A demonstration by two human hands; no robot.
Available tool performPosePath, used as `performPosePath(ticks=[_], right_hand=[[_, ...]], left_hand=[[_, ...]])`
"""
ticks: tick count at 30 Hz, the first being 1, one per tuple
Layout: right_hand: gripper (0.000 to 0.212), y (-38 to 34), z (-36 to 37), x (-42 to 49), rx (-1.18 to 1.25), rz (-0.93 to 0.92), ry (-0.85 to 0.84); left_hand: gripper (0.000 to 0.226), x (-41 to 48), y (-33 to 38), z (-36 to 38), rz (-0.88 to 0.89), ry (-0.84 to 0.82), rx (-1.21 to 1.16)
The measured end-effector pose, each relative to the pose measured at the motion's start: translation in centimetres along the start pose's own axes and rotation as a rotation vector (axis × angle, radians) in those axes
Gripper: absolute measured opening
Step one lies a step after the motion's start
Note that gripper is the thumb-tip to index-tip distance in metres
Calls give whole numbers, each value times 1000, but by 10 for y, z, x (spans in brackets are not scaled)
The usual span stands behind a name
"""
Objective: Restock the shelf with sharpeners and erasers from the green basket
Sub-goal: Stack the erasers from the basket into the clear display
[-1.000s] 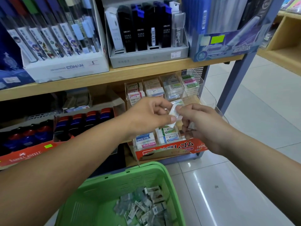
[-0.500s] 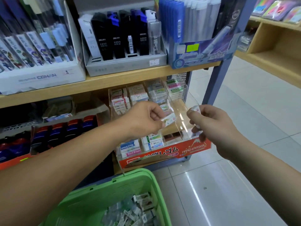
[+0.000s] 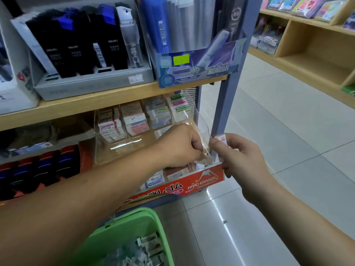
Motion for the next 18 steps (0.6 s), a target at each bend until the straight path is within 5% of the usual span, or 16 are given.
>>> performPosePath(ticks=[8, 12, 14, 18], right_hand=[[17, 6, -9, 4, -3, 16, 42], [25, -4, -8, 0, -125, -66, 48], [24, -10, 0, -3, -189, -100, -15], [31, -22, 15, -7, -263, -183, -101]], left_hand=[[20, 2, -1, 26, -23, -150, 204], [25, -5, -1, -5, -38, 55, -254], [20, -16, -3, -8, -86, -15, -596], [16, -32, -6, -14, -15, -72, -634]])
Point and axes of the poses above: each hand's wrist, its own x-axis towards the middle knuckle, its own z-axis out of the palm, y = z × x, the point moved 9 cm from there along x, towards the middle knuckle, and after that the axes turned 3 degrees about -z, right-handed, at the moved point
